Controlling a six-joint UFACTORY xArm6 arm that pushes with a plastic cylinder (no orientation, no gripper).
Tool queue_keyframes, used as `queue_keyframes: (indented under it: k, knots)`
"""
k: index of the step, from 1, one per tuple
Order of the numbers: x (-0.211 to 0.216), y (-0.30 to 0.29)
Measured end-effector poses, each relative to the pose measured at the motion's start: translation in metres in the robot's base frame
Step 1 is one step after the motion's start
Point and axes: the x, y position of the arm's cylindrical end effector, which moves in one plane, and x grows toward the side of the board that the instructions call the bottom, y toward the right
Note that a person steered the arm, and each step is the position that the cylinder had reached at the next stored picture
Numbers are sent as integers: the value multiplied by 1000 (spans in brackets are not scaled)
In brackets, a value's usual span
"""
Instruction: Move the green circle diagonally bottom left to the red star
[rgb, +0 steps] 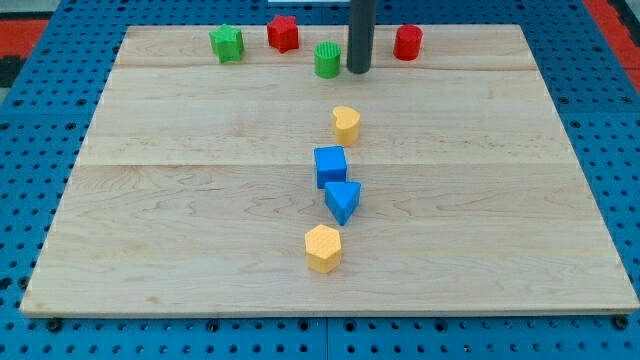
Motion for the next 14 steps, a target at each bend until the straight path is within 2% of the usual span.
queue_keyframes:
  k: [1,2,3,4,5,6,7,8,10,11,13,14]
  knots:
    - [-26,-61]
    - [-41,-70]
    - [-25,-86]
    - [-12,-137]
    - [-12,-237]
    - [-56,-284]
    - [-100,-280]
    - [-100,-280]
    - [-99,-81]
    - [-97,-63]
    - [-58,-21]
    - [-60,-5]
